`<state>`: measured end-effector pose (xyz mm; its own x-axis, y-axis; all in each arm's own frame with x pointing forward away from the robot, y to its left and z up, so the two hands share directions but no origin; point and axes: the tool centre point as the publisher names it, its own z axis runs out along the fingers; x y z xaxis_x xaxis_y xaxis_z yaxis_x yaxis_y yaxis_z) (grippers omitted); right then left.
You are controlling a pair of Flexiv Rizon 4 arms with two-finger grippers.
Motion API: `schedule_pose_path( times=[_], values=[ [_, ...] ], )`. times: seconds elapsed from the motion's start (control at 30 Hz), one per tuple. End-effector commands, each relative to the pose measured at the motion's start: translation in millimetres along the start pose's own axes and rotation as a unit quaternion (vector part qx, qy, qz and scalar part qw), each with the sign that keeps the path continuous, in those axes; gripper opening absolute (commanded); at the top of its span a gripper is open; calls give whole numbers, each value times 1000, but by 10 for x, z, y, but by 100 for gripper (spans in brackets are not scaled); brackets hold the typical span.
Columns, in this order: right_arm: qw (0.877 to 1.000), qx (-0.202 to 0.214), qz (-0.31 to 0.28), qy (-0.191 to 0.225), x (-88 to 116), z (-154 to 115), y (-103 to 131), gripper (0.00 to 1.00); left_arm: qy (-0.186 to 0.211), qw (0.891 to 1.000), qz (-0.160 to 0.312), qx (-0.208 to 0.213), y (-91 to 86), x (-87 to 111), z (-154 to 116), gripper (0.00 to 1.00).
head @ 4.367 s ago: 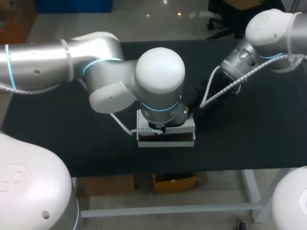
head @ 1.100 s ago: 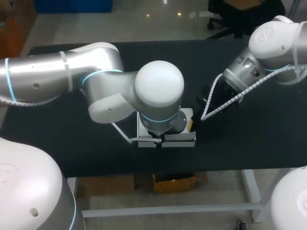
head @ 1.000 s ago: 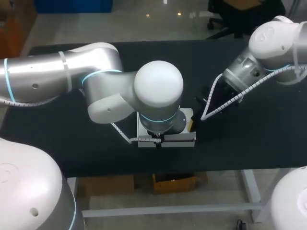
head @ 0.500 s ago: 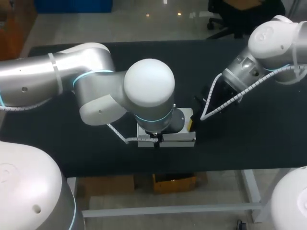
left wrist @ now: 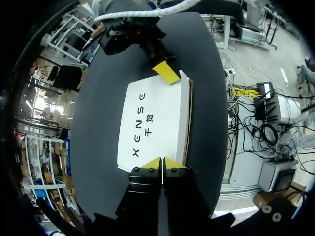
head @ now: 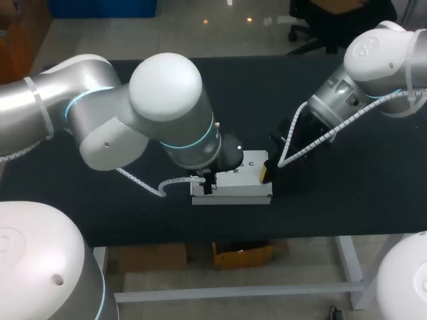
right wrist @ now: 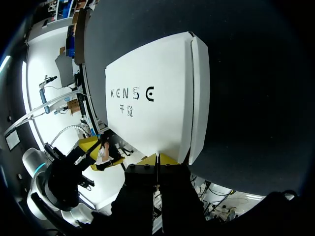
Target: Assemble the packaging by folding the flat box into shape, placing the metal phone stand inside, and closing the box properly
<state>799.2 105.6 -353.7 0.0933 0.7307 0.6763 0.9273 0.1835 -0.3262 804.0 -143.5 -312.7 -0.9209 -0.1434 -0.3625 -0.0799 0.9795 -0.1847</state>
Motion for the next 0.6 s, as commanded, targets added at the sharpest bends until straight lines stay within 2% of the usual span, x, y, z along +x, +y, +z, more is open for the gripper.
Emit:
schedule_pose_path(
  times=[0.03, 0.6],
  values=[
    [1000, 2, 1, 0, -6, 5, 13, 0, 18, 1000, -6, 23, 80, -45, 54, 0],
    [1000, 0, 6, -1, -26, 14, 5, 0, 62, 997, -29, 34, 199, 8, 299, 0]
  ],
)
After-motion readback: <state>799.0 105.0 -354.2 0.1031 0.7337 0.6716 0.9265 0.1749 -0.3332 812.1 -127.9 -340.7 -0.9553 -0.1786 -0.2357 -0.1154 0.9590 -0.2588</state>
